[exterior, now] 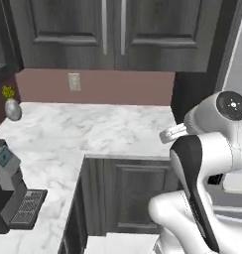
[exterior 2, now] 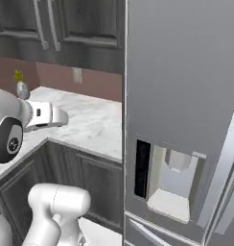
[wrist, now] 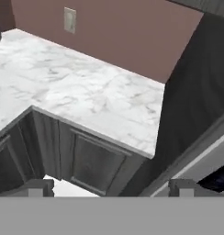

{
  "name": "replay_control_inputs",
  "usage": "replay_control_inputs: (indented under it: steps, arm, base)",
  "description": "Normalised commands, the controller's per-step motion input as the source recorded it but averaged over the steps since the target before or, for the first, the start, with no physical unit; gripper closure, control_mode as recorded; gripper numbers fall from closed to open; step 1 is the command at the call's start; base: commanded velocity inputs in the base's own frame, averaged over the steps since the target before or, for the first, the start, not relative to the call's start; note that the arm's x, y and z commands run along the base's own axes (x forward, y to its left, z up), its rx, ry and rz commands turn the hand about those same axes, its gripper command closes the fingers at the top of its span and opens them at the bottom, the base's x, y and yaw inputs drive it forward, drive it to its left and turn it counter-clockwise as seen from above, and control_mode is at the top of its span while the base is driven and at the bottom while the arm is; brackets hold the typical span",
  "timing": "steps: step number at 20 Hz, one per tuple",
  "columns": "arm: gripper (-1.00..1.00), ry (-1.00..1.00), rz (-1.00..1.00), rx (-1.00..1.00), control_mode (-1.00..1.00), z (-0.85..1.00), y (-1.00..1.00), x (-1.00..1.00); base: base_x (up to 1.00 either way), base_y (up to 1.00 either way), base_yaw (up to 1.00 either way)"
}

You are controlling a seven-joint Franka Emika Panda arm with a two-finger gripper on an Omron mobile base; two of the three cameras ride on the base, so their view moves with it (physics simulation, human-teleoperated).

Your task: Navigate to the electric kettle.

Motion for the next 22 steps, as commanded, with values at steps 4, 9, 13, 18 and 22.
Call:
replay_control_inputs:
  steps: [4,9,13,18,22]
  arm:
    - [-1.00,0.00,0.00,0.00,1.00,0.00,0.00,0.00]
    - [-1.00,0.00,0.00,0.00,1.00,0.00,0.00,0.00]
    - [-1.00,0.00,0.00,0.00,1.00,0.00,0.00,0.00]
    - [-1.00,0.00,0.00,0.00,1.00,0.00,0.00,0.00]
    - [-1.00,0.00,0.00,0.00,1.00,0.00,0.00,0.00]
  base:
    - [0.00,0.07,-1.00]
    - [0.00,0.03,-1.00]
    - [0.00,0.00,-1.00]
    - [0.00,0.00,-1.00]
    - [0.00,0.00,-1.00]
